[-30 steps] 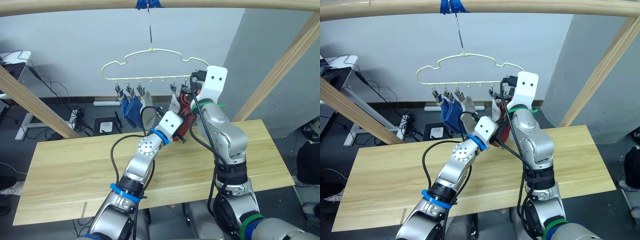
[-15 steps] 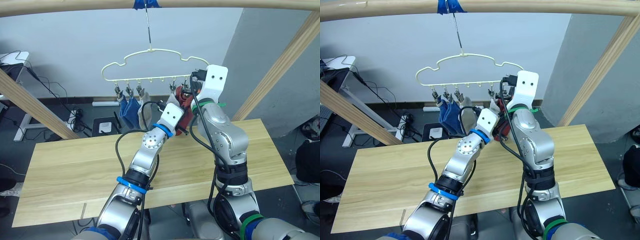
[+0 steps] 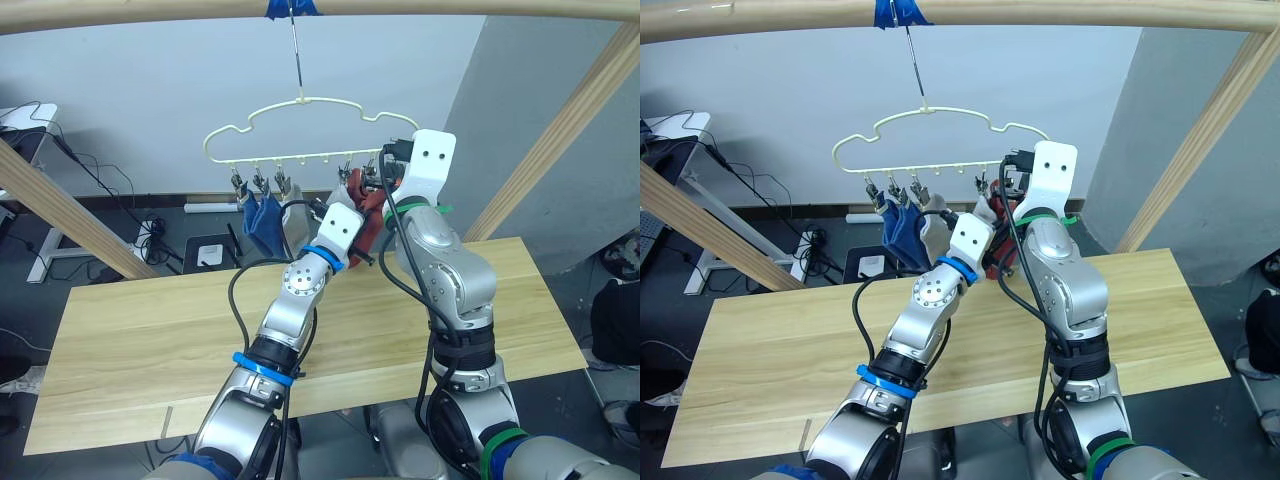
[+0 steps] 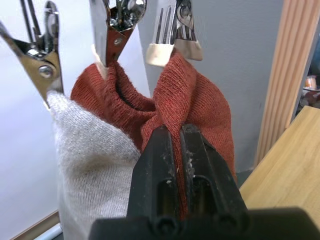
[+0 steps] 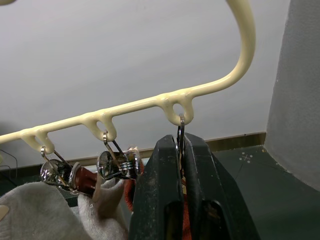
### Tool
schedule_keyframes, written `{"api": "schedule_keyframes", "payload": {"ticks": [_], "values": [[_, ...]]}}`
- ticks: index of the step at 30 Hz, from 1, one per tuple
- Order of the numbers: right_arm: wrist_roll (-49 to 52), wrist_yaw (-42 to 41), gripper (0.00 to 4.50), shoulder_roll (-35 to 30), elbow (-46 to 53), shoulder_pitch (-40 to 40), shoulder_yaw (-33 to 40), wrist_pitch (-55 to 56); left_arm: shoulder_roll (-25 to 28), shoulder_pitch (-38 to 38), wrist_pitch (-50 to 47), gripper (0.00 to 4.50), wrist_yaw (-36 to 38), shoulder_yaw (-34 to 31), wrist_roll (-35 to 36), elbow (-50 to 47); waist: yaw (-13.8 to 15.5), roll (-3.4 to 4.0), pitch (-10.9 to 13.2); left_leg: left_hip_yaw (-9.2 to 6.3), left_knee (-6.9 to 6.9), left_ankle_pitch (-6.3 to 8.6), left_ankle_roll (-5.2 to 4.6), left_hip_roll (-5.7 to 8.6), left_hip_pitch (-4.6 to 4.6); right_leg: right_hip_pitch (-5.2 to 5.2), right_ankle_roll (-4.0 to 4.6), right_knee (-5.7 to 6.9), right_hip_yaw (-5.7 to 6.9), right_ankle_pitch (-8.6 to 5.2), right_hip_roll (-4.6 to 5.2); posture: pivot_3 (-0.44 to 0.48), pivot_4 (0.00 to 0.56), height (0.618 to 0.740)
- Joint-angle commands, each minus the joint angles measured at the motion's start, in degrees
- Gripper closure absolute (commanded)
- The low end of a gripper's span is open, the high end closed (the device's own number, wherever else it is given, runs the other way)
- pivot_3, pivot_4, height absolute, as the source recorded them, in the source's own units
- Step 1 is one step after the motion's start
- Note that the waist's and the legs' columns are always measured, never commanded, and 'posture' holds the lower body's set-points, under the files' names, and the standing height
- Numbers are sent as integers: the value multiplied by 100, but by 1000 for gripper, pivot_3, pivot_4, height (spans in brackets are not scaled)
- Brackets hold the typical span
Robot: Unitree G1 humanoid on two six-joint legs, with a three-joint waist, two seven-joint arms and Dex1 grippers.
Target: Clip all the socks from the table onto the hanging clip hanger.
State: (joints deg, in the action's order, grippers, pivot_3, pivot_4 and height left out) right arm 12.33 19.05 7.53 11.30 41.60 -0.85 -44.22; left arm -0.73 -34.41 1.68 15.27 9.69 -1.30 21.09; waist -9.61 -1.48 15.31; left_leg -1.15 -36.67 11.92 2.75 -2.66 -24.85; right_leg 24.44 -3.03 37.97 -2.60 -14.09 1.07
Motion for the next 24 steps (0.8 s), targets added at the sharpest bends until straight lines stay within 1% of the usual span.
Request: {"api": "schedule_keyframes", "payload": {"ticks": [1, 5, 8, 9, 10, 13, 15, 17, 18, 20, 22, 23, 24], "values": [[-80, -5, 4500, 187, 274, -8, -31, 10, -71, -158, 144, 4455, -73, -5, -40, -162, 0, 0, 0, 0, 0, 0, 0, 0, 0, 0, 0, 0, 0, 0, 0, -277, 245, 740], [-66, 14, 4500, 239, 280, -29, 10, -7, -79, -205, 176, 4455, -53, 1, -36, -139, 0, 0, 0, 0, 0, 0, 0, 0, 0, 0, 0, 0, 0, 0, 0, -277, 245, 740], [-43, 29, 3669, 279, 304, -35, 44, 63, -94, -252, 173, 4500, -56, -8, -23, -109, 0, 0, 0, 0, 0, 0, 0, 0, 0, 0, 0, 0, 0, 0, 0, -275, 247, 740], [-38, 35, 3290, 288, 312, -29, 50, 64, -100, -263, 172, 4500, -59, -13, -17, -101, 0, 0, 0, 0, 0, 0, 0, 0, 0, 0, 0, 0, 0, 0, 0, -275, 247, 740], [-36, 37, 2818, 294, 316, -20, 51, 61, -110, -275, 175, 4500, -54, -21, -2, -90, 0, 0, 0, 0, 0, 0, 0, 0, 0, 0, 0, 0, 0, 0, 0, -274, 246, 740], [-1, -3, 1851, 301, 378, -7, 29, 56, -150, -291, 198, 4500, 22, -50, 88, -90, 0, 0, 0, 0, 0, 0, 0, 0, 0, 0, 0, 0, 0, 0, 0, -274, 246, 740], [22, -42, 1851, 282, 522, -40, -1, 68, -152, -276, 138, 4500, 134, -59, 168, -119, 0, 0, 0, 0, 0, 0, 0, 0, 0, 0, 0, 0, 0, 0, 0, -269, 244, 740], [73, -120, 1785, 227, 732, -115, -30, 30, -113, -210, 15, 3967, 234, -67, 227, -193, 0, 0, 0, 0, 0, 0, 0, 0, 0, 0, 0, -1, 0, 0, 0, -269, 244, 740], [114, -208, 1785, 170, 869, -170, -57, -8, -63, -144, -66, 3842, 338, -53, 266, -284, 0, 0, 0, 0, 1, 0, 0, 0, 0, 0, -1, -2, 0, 0, 0, -269, 244, 740], [194, -412, 1785, 48, 1139, -290, -113, -92, 76, 10, -215, 3274, 608, 1, 332, -524, -3, 0, 0, 0, 1, 0, 0, 0, 0, 0, -1, -2, 0, -1, 0, -270, 244, 740], [287, -755, 1785, -174, 1486, -436, -207, -187, 309, 230, -464, 2683, 978, 37, 480, -953, -14, 0, 0, -1, 4, 0, 0, -1, 0, 0, -1, -3, 0, -1, -1, -271, 244, 740], [322, -988, 1785, -365, 1687, -509, -286, -229, 486, 364, -622, 2408, 1207, 42, 587, -1243, -20, 0, 0, -1, 5, 0, 0, -1, 0, 0, -1, -3, 0, -1, -1, -273, 244, 740], [359, -1229, 1785, -576, 1877, -580, -364, -262, 679, 496, -778, 2039, 1439, 47, 697, -1544, -30, 0, 0, -1, 6, 0, 0, -2, 0, 0, -1, -3, 0, -1, -1, -271, 244, 740]]}}
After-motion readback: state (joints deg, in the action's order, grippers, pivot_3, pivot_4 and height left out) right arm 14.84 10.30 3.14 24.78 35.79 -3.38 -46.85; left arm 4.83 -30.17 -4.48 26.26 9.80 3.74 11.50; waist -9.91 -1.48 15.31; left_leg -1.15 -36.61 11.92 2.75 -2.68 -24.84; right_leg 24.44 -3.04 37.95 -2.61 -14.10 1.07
